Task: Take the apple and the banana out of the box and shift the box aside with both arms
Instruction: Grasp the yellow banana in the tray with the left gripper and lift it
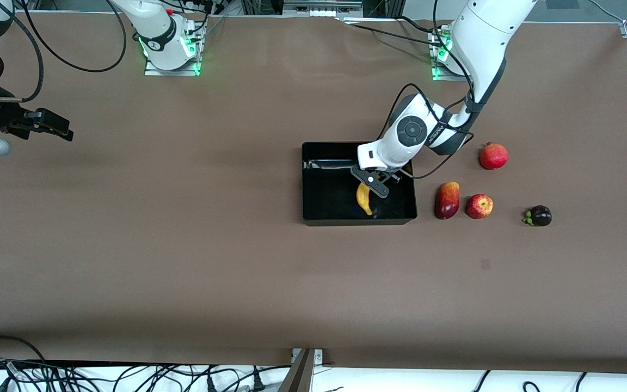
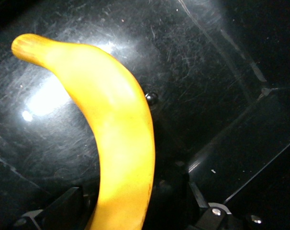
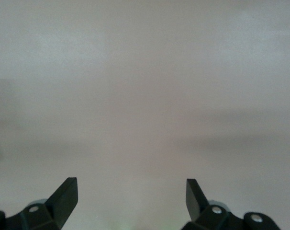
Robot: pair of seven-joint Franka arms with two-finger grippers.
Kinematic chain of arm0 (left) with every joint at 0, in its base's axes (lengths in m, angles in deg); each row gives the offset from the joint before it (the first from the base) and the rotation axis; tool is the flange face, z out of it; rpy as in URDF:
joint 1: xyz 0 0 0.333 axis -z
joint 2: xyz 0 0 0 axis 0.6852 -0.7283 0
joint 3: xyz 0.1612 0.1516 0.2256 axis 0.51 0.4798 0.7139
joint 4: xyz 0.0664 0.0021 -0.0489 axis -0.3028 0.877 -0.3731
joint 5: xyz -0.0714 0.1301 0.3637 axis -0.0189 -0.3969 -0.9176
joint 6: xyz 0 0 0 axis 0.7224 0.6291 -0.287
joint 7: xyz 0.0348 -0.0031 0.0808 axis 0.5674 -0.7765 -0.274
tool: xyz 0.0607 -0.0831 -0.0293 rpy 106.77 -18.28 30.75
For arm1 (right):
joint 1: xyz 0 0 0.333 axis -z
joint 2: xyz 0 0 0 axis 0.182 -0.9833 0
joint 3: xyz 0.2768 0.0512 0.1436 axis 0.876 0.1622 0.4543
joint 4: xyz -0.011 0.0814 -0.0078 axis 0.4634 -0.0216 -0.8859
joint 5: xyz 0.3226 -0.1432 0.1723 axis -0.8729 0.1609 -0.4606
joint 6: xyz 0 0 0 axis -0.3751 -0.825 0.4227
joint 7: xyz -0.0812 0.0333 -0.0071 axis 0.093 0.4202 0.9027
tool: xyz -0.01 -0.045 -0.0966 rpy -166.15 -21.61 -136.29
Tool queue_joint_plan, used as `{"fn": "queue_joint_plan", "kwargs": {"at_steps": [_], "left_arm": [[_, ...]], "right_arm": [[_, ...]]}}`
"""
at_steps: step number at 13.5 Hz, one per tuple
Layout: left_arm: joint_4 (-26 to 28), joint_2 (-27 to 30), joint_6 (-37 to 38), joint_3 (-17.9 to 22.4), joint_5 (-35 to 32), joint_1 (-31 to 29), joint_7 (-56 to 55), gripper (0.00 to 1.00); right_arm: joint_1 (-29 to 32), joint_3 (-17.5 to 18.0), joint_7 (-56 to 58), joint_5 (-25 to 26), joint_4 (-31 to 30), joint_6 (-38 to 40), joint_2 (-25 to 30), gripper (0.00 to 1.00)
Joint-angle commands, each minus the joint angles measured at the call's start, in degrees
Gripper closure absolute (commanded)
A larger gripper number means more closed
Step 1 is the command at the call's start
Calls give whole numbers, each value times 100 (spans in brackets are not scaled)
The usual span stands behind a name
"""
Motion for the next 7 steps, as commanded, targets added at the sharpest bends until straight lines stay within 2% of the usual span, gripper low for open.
{"fn": "queue_joint_plan", "kwargs": {"at_steps": [1, 4, 7], "left_arm": [[-29, -36, -44, 51, -206, 47, -24, 100], [-55, 209, 227, 42, -207, 46, -33, 100], [-47, 700, 640, -19, -198, 29, -68, 100]], "right_arm": [[23, 44, 33, -5, 113, 100, -46, 0], [23, 45, 50, 4, 113, 91, -46, 0], [32, 44, 33, 4, 113, 100, -54, 0]]}}
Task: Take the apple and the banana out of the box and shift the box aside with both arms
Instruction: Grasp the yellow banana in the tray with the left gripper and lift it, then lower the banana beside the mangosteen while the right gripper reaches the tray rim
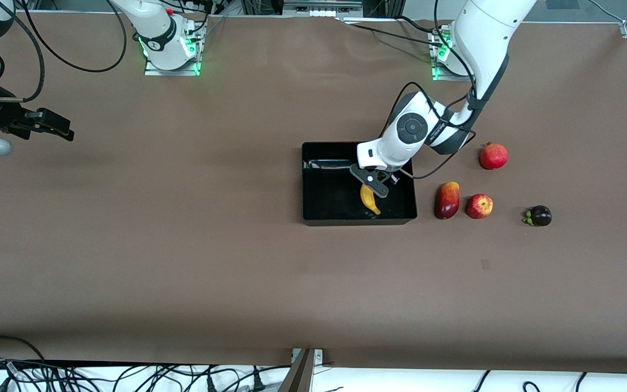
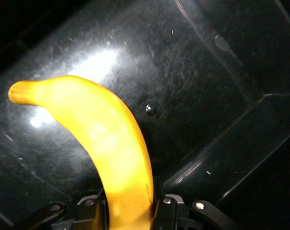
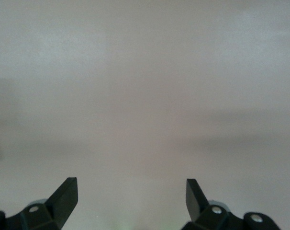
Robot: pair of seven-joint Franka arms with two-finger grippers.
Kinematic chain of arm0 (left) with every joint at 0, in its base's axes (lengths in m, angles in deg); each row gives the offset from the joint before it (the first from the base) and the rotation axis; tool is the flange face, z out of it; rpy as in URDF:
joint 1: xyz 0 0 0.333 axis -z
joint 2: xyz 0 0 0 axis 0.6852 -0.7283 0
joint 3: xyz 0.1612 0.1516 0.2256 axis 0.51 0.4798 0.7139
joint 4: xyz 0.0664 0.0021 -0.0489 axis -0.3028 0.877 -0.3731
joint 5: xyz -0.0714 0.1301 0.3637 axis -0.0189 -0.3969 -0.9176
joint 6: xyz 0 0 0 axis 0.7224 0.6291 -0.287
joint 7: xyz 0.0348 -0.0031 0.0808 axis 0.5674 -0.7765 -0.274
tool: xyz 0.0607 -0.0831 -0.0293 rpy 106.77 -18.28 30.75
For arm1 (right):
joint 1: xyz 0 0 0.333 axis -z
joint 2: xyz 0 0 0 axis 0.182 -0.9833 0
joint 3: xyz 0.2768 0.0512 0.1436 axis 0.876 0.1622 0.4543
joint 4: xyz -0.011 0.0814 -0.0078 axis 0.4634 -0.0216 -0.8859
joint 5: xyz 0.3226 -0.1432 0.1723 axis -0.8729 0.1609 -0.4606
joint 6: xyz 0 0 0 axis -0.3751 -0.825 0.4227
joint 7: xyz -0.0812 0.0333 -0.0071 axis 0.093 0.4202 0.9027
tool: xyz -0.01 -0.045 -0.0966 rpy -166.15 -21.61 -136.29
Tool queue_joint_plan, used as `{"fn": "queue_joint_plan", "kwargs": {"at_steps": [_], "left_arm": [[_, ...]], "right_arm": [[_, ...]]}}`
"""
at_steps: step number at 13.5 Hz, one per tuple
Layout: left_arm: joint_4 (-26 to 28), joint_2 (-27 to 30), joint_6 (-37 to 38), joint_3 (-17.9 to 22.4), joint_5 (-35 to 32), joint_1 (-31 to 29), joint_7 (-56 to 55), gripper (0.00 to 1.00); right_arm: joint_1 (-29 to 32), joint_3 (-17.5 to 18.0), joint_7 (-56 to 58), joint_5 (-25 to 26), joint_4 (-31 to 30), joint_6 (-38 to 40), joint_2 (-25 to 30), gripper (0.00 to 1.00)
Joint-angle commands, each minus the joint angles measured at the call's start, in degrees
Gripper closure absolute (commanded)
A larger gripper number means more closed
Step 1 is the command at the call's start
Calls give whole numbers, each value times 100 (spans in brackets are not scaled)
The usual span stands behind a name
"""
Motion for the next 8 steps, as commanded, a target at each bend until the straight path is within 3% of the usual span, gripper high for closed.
{"fn": "queue_joint_plan", "kwargs": {"at_steps": [1, 3, 5, 8], "left_arm": [[32, 658, 727, -33, -93, 21, -59, 100], [6, 1308, 1360, -252, -49, -84, -94, 100], [-256, 1775, 2264, -288, 553, -251, -33, 100], [-688, 1944, 3190, -271, 751, -759, 316, 100]], "right_arm": [[35, 24, 24, 4, 104, 158, -54, 0], [35, 24, -20, -14, 104, 412, -54, 0], [52, 6, 59, -206, 130, 598, -194, 0], [-97, 59, 6, -198, 227, 651, -211, 0]]}}
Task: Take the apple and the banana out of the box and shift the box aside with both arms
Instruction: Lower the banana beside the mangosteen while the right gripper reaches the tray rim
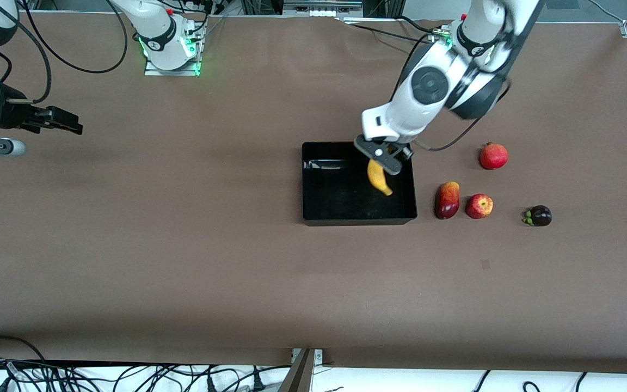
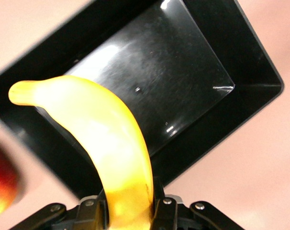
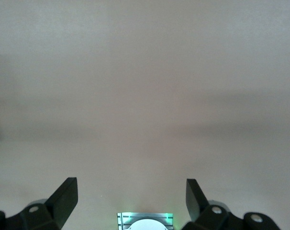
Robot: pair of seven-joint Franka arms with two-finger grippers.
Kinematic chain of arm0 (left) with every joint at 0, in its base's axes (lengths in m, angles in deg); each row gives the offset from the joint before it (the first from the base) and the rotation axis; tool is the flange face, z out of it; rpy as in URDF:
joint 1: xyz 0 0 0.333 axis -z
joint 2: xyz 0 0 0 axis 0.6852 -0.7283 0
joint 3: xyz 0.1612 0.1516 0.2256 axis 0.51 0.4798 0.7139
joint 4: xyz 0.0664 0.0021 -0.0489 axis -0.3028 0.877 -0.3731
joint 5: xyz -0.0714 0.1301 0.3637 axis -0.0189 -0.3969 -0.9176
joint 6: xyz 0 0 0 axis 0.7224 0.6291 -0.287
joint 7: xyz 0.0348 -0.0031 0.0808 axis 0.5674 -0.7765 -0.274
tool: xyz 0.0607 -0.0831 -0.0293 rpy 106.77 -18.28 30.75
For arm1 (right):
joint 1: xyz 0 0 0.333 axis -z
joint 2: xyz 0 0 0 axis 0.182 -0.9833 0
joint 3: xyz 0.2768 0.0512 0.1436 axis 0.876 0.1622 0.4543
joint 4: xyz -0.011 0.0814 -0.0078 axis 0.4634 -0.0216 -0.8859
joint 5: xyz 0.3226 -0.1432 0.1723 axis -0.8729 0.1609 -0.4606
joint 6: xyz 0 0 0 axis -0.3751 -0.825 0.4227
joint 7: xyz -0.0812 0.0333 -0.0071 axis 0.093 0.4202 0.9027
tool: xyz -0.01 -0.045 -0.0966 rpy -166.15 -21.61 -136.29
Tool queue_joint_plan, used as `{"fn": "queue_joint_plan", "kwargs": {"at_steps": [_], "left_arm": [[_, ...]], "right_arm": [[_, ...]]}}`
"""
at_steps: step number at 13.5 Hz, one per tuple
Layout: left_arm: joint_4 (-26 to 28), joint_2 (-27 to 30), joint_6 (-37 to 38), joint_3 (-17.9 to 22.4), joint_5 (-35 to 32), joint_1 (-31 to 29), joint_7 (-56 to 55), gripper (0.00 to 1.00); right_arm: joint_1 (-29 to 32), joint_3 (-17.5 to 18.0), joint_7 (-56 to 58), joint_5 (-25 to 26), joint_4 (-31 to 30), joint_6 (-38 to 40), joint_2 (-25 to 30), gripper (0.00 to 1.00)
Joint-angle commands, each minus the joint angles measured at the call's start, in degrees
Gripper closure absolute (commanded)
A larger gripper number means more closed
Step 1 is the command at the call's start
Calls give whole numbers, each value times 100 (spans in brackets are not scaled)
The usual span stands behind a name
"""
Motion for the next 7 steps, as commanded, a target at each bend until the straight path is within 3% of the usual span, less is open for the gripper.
{"fn": "queue_joint_plan", "kwargs": {"at_steps": [1, 3, 7], "left_arm": [[-183, 2, 382, 7, 155, -626, 866, 100], [-322, -269, 304, 183, 33, -1231, 1842, 100], [-1165, -1366, 260, 473, -240, -2287, 3645, 100]], "right_arm": [[-77, 25, -27, -105, 224, 159, -89, 0], [-417, 191, -45, -18, 216, 115, -141, 0], [-1752, 219, -1473, -262, 663, -271, -1123, 0]]}}
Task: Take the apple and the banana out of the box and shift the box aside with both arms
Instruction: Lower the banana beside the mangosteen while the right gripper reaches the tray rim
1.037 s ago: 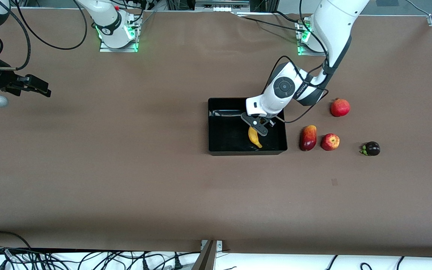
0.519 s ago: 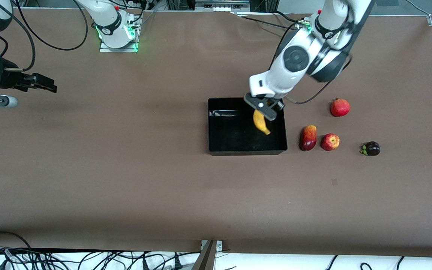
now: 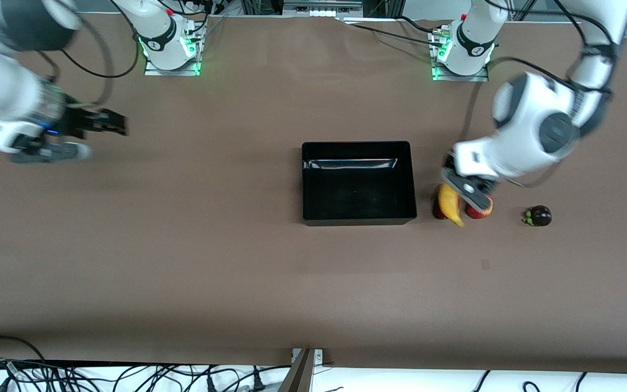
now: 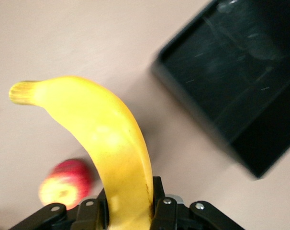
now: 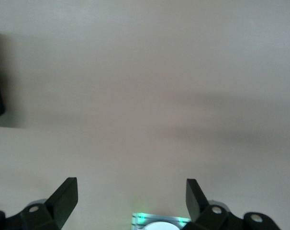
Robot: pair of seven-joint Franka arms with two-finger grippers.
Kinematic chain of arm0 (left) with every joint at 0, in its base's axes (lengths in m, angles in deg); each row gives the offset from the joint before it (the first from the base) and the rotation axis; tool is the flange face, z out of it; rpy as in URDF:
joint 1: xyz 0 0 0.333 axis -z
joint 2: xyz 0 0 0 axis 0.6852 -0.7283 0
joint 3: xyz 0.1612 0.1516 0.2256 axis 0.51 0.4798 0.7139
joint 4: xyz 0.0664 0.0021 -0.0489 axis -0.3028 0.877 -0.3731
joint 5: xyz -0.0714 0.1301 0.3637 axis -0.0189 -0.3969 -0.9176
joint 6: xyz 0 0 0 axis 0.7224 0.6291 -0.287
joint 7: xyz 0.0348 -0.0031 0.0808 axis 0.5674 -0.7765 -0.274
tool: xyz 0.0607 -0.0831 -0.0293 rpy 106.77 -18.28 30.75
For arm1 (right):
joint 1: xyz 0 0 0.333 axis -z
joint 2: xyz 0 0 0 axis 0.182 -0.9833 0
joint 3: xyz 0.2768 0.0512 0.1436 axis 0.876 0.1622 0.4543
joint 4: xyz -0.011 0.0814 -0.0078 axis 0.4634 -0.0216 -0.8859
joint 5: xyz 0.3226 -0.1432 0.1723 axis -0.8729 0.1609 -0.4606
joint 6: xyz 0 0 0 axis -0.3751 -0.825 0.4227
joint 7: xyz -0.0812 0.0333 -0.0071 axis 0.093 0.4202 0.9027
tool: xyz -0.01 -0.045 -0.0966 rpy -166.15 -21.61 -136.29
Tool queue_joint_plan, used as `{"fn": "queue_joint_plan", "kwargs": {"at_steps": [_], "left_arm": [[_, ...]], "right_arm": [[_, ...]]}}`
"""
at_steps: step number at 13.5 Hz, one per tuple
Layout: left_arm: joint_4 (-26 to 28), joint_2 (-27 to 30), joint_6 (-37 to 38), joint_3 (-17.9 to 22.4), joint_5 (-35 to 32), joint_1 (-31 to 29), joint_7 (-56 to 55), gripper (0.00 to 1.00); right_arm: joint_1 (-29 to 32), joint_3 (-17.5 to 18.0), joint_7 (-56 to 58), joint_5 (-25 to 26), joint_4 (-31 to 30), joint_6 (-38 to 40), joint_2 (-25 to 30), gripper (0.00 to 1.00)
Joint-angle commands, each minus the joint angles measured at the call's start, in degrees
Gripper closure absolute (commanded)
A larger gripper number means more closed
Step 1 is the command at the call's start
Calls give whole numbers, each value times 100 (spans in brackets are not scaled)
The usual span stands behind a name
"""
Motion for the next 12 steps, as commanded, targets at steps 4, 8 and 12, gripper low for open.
{"fn": "queue_joint_plan", "kwargs": {"at_steps": [4, 8, 12], "left_arm": [[-865, -1447, -919, 87, -492, -986, 1308, 100], [-865, -2045, -1650, 202, -555, -1083, 1292, 100], [-874, -2301, -1958, 210, -573, -1040, 1212, 54]], "right_arm": [[-2178, -35, -2917, -286, 946, -1173, -1610, 0], [-2882, -35, -3394, -295, 946, -2683, -2637, 0], [-3033, -35, -3386, -286, 920, -3495, -3245, 63]]}}
